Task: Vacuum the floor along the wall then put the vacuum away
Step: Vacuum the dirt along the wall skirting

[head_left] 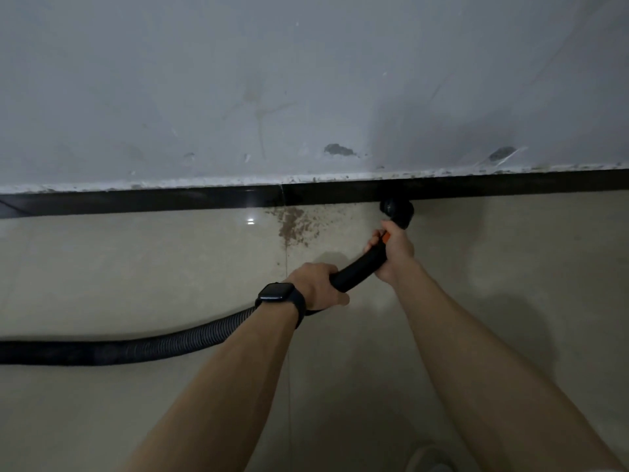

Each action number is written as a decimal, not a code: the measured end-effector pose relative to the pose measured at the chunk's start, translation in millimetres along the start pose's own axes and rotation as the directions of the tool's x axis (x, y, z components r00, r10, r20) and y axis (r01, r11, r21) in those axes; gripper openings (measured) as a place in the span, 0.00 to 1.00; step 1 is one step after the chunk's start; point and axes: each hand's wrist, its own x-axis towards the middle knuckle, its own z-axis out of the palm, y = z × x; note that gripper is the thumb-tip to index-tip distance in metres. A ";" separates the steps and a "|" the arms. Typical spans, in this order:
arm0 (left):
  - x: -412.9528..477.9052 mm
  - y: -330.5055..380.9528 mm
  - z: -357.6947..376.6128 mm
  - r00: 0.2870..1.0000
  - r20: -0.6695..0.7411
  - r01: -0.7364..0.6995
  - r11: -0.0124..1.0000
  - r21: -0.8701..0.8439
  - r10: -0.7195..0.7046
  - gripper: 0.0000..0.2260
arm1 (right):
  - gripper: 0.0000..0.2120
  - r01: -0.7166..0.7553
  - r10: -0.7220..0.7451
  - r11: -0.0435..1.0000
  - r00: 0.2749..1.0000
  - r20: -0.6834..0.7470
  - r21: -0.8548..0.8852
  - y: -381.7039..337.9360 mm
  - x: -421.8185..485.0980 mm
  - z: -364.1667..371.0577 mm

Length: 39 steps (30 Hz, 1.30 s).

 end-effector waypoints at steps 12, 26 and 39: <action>-1.8 -40.8 -12.7 0.998 0.029 0.056 0.998 0.009 -0.057 0.13 | 0.07 -0.017 0.018 0.999 1.000 -0.020 0.035 31.6 -2.8 26.9; -41.2 -92.5 -28.3 0.997 0.005 0.077 0.994 -0.076 -0.077 0.12 | 0.14 -0.009 0.004 0.996 0.999 -0.051 -0.088 74.0 -29.4 73.2; -52.4 -55.6 21.0 0.892 0.443 0.043 0.992 0.122 -0.093 0.20 | 0.07 0.066 -0.055 0.998 0.945 -0.322 0.023 100.0 -74.9 -30.3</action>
